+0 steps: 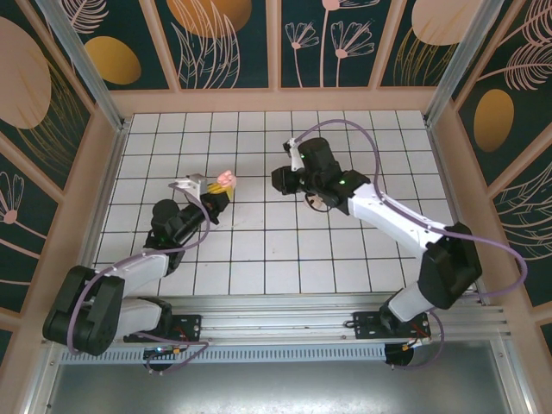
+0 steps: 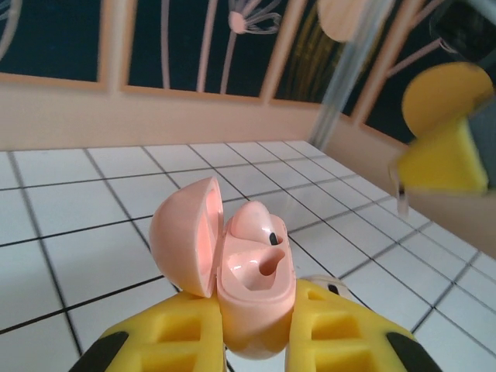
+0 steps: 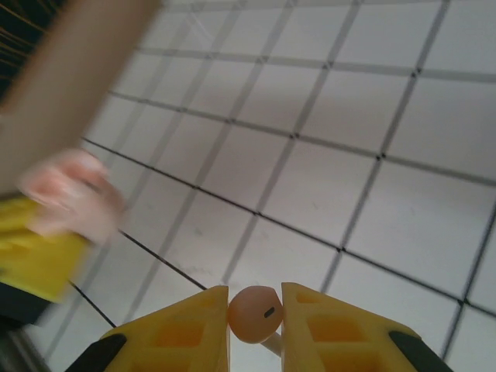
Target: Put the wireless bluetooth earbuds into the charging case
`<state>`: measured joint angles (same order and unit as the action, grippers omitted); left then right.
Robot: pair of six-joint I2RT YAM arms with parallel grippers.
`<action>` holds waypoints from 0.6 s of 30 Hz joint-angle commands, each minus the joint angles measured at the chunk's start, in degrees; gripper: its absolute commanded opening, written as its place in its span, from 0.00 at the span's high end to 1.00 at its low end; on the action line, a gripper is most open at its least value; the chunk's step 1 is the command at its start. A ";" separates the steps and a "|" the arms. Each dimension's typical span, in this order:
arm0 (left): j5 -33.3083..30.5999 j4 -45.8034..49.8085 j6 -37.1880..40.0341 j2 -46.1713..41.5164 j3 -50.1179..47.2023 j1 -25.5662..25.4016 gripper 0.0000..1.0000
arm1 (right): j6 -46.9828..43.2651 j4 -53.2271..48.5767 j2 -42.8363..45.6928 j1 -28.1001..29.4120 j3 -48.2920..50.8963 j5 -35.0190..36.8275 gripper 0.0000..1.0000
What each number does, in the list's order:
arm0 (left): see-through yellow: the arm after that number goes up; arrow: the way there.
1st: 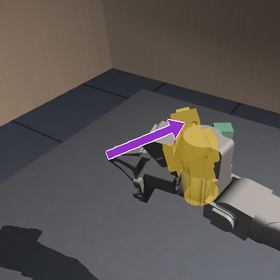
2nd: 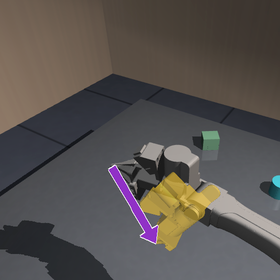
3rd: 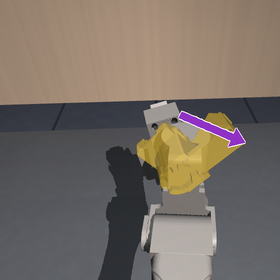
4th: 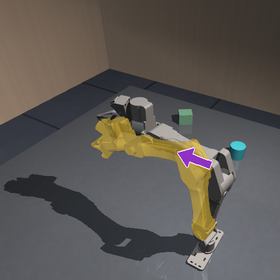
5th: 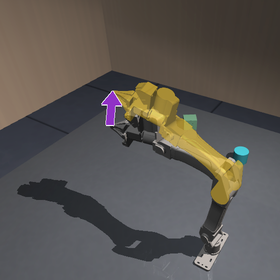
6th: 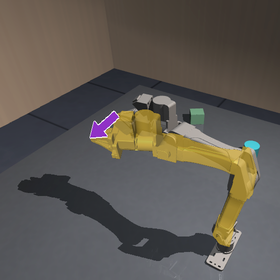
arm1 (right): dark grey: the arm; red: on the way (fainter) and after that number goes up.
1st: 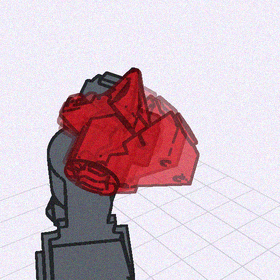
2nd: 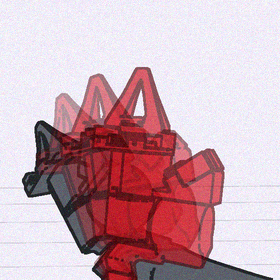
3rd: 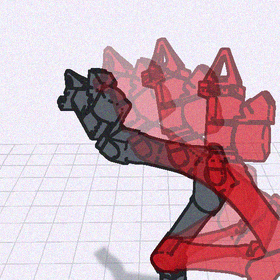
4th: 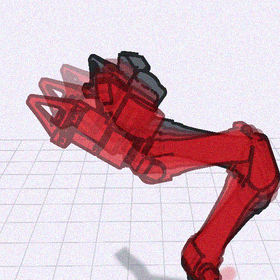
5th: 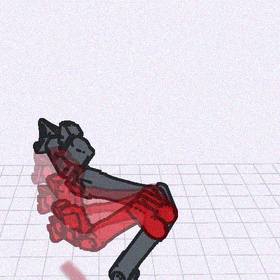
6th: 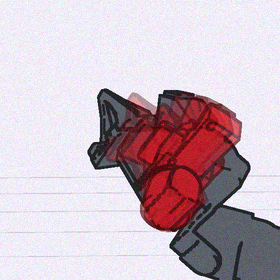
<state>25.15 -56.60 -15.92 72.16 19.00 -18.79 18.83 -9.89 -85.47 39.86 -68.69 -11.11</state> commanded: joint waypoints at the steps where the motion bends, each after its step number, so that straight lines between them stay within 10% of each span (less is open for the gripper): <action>1: 4.71 -4.33 6.03 2.53 3.42 -2.85 0.89 | -0.27 10.61 2.01 -0.57 2.75 -5.21 0.79; 18: 10.25 -2.11 12.10 7.43 9.91 -7.63 0.89 | -4.08 20.02 4.09 1.66 7.98 -14.67 0.80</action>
<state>34.28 -57.21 -5.28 80.01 27.38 -26.17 15.16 5.91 -82.94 41.25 -61.84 -24.18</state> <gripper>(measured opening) 0.161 0.201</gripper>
